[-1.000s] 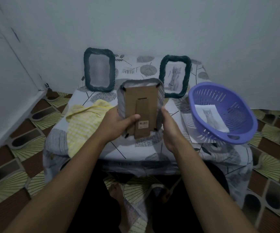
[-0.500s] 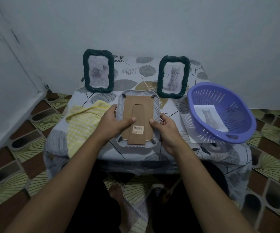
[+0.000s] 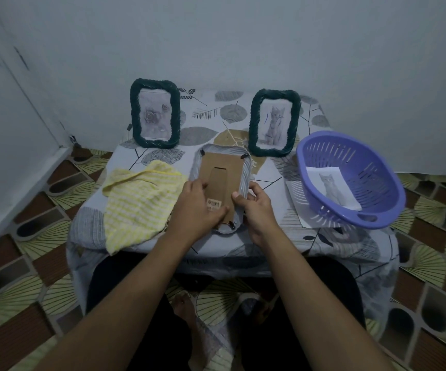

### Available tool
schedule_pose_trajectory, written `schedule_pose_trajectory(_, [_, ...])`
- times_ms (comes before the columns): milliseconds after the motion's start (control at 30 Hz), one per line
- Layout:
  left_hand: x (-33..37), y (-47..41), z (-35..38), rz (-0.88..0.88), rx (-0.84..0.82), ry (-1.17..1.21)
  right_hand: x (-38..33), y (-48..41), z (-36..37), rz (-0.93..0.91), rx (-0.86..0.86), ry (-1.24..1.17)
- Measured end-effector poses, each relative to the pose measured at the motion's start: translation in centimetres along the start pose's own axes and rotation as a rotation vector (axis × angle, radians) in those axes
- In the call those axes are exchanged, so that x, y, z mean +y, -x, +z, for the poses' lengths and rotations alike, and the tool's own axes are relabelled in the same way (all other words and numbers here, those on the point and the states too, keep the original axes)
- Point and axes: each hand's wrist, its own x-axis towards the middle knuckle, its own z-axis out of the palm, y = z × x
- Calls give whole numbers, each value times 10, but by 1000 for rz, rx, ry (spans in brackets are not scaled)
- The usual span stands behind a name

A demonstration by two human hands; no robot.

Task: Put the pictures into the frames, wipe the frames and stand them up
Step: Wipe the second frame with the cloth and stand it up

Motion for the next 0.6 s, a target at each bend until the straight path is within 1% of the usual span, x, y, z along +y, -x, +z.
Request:
schedule_pose_trajectory(100, [6, -4, -5, -32, -1, -46, 2, -1, -1, -13, 8, -2])
schedule_pose_trajectory(200, [14, -12, -15, -23, -2, -186, 3, -2, -2, -63, 26, 15])
schedule_pose_trajectory(233, [18, -14, -20, -28, -14, -196, 3, -3, -3, -82, 36, 22])
schedule_pose_trajectory(433, [36, -26, -46, -40, -115, -127, -2, -3, -11, -171, 56, 66])
schedule_pose_trajectory(533, [40, -28, -53, -55, -134, -82, -7, 1, -11, -150, 3, -47])
schedule_pose_trajectory(600, [38, -27, -56, -85, -154, 15, -12, 7, -13, -115, -48, -222])
